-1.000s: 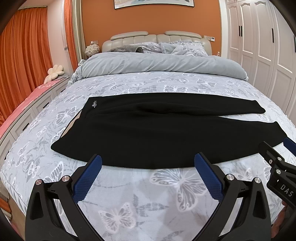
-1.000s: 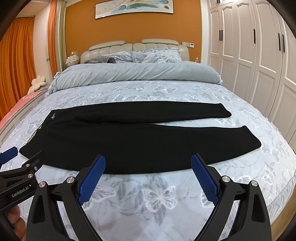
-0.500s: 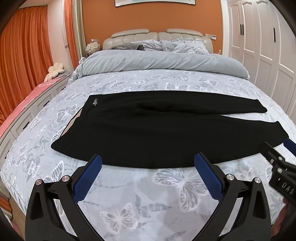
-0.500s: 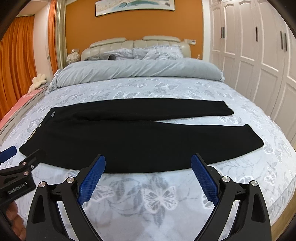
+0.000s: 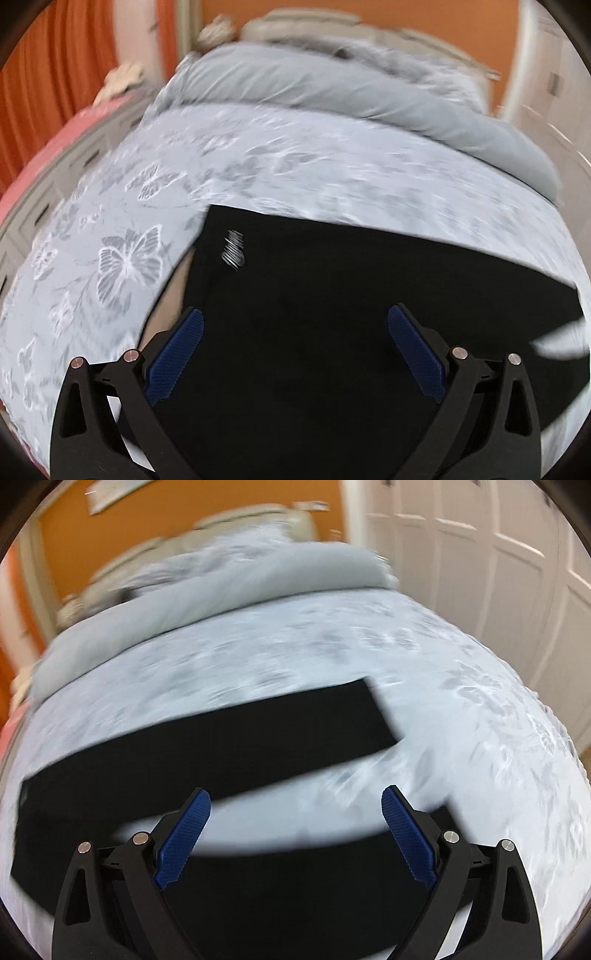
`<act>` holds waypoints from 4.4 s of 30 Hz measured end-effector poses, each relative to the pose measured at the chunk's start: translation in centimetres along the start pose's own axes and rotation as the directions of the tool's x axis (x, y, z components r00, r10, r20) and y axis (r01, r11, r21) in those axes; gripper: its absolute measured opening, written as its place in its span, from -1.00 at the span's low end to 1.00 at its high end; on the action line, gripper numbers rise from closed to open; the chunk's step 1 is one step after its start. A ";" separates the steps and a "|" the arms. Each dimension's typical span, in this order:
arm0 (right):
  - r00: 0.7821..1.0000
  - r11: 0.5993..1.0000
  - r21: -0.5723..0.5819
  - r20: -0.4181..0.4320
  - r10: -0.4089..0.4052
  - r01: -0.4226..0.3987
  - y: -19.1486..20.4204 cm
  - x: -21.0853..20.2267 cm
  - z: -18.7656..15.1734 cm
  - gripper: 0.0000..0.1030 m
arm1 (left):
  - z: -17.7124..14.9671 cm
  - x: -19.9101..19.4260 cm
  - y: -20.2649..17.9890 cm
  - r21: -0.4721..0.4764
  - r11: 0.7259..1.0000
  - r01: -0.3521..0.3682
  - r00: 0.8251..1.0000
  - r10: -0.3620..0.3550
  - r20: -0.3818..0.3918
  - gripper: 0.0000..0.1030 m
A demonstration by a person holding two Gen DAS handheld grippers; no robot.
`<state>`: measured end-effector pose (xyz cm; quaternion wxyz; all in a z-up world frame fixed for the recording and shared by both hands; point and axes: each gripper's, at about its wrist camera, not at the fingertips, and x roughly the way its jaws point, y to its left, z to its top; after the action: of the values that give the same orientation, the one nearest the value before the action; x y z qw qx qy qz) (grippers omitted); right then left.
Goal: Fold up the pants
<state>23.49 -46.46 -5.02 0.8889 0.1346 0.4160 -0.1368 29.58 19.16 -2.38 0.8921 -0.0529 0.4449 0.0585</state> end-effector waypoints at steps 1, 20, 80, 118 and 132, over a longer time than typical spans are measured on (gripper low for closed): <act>1.000 1.000 0.022 -0.013 -0.016 0.016 -1.1 1.8 1.3 0.78 | 1.5 2.5 1.1 -0.029 1.000 -0.011 1.000 0.010 -0.028 0.91; 0.992 0.999 0.026 -0.123 0.034 -0.031 -2.3 16.7 8.3 -0.78 | 8.8 16.6 4.6 -0.115 0.987 -0.112 0.986 0.096 -0.135 -0.92; 0.974 0.957 0.239 -0.117 0.193 -0.161 -6.0 -3.5 -10.2 0.26 | -15.7 -1.6 14.1 -0.449 0.890 0.078 0.967 -0.178 -0.184 -0.60; 0.928 0.807 0.460 0.151 0.340 -0.370 -13.5 -5.3 -10.7 -0.81 | -15.6 -3.4 15.9 -0.531 0.816 0.230 0.943 -0.322 -0.087 -0.68; 0.905 0.758 0.506 0.128 0.405 -0.411 -16.2 -9.7 -14.2 -0.82 | -16.5 -9.7 18.7 -0.509 0.814 0.280 0.908 -0.397 -0.135 -0.69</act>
<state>1.73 -55.18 -8.32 0.8289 0.4569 0.3191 -0.0481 8.00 34.71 -5.28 0.7879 -0.3569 0.5019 -0.0009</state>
